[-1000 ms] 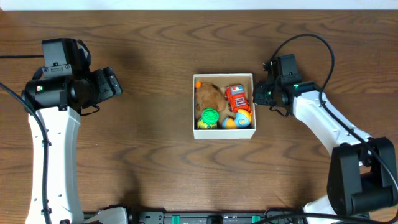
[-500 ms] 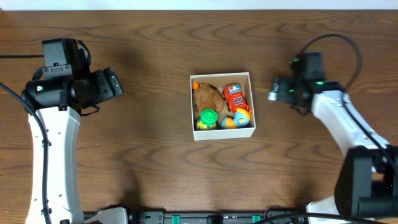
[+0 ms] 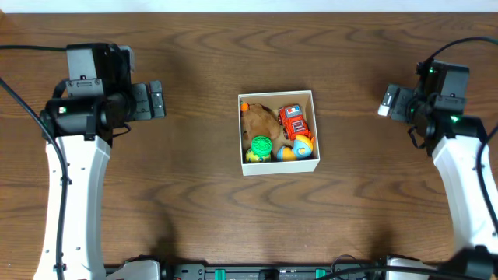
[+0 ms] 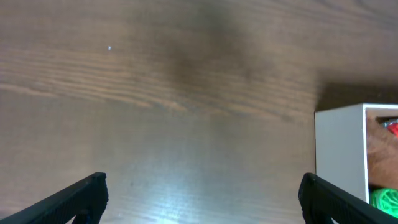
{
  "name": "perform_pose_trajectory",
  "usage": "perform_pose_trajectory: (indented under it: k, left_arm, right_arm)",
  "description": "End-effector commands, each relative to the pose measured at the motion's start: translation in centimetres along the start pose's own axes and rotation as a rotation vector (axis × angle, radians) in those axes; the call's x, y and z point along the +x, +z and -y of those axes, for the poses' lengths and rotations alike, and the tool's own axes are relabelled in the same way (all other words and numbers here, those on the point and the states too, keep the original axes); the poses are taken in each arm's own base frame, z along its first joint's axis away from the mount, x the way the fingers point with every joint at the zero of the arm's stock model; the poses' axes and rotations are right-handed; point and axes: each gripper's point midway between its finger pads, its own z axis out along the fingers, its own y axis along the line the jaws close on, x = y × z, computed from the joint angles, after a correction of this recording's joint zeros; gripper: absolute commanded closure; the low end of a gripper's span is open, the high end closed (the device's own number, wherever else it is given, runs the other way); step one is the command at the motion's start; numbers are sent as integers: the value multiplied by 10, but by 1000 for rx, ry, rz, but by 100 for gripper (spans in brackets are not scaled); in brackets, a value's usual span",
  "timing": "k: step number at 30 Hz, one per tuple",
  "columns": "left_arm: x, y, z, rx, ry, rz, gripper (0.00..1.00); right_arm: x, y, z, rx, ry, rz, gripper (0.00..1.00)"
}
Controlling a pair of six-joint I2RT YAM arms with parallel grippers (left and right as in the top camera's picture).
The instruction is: Pack container
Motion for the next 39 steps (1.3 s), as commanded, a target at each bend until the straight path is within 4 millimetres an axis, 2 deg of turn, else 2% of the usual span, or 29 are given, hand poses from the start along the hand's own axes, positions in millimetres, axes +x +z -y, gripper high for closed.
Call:
perform_pose_trajectory:
  k: [1, 4, 8, 12, 16, 19, 24, 26, 29, 33, 39]
  left_arm:
    - [9, -11, 3, 15, -11, -17, 2]
    - [16, -23, 11, 29, 8, -7, 2]
    - [29, -49, 28, 52, 67, 60, 2]
    - [59, -72, 41, 92, 115, 117, 2]
    - [95, -94, 39, 103, 117, 219, 2]
    - [115, -111, 36, 125, 117, 322, 2]
    - [147, -125, 11, 61, 93, 451, 2]
    - [162, -124, 6, 54, 90, 456, 2]
    - [180, -121, 2, 51, 92, 438, 2]
    - [194, -116, -1, 42, 97, 388, 2]
    - [194, -117, -1, 43, 97, 390, 2]
  right_arm:
    - [-11, -34, 5, 20, -6, 63, 1]
    - [-6, -62, 12, 50, 19, 79, 1]
    - [8, -100, 9, 27, 16, 97, 1]
    - [25, -138, -4, -10, -33, 133, 1]
    - [50, -181, -8, -27, -47, 193, 1]
    - [74, -201, -1, -29, -57, 214, 1]
    - [124, -207, 13, -54, -71, 223, 1]
    - [135, -208, 11, -99, -63, 245, 1]
    - [135, -219, 17, -115, -47, 334, 1]
    - [143, -221, 20, -119, -46, 334, 1]
    - [143, -221, 20, -119, -46, 334, 1]
